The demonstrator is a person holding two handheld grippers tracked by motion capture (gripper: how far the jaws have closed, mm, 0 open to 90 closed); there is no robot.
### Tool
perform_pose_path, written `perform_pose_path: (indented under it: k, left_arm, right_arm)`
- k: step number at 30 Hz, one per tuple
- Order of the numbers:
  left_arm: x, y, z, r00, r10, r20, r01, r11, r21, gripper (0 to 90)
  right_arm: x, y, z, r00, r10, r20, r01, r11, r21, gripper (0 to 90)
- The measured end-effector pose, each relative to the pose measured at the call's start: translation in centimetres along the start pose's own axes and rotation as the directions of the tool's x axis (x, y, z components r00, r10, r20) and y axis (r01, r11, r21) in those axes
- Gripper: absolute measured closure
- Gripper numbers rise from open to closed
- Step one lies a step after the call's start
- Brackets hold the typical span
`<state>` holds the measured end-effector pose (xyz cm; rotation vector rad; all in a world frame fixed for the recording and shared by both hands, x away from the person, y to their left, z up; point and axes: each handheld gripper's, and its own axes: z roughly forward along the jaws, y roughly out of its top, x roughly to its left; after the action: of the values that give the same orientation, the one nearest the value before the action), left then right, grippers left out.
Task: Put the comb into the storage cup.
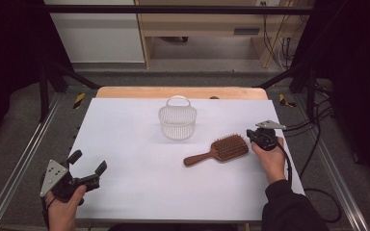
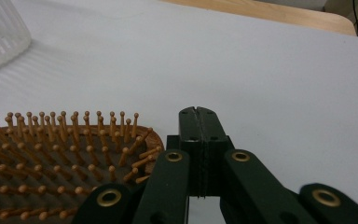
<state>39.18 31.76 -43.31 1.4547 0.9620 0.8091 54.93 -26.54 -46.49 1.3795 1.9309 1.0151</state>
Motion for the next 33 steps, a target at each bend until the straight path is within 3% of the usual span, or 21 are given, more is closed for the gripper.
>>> perform_pose_path:
  k: [7,18,27,28,29,33]
  left_arm:
    - [-0.1,0.0,0.0,1.0000,0.003,0.002,-0.003,1.0000,0.004,2.0]
    - [-0.4,0.0,0.1,0.9999,0.003,0.016,-0.003,1.0000,0.010,2.1]
    - [-0.6,-0.1,0.3,0.9996,0.015,0.025,-0.015,0.9997,0.020,2.1]
    - [-0.7,-0.1,0.3,0.9994,0.018,0.028,-0.019,0.9996,0.021,2.2]
    - [-0.7,-0.1,0.3,0.9994,0.018,0.028,-0.019,0.9996,0.021,2.2]
    - [-0.8,-0.1,0.3,0.9992,0.023,0.031,-0.024,0.9994,0.024,2.1]
  right_arm:
    - [-0.2,-0.6,0.7,1.0000,-0.005,0.006,0.005,0.998,0.060,90.0]
    - [1.4,-0.5,0.8,0.9973,-0.041,-0.062,0.045,0.997,0.066,90.0]
    - [4.6,-0.5,0.9,0.9860,-0.094,-0.137,0.101,0.994,0.043,90.0]
    - [5.7,-0.4,0.9,0.9819,-0.106,-0.157,0.114,0.993,0.041,90.0]
    - [5.7,-0.4,0.9,0.9819,-0.106,-0.157,0.114,0.993,0.041,90.0]
    - [8.2,-0.4,1.0,0.9718,-0.132,-0.195,0.142,0.989,0.037,90.0]
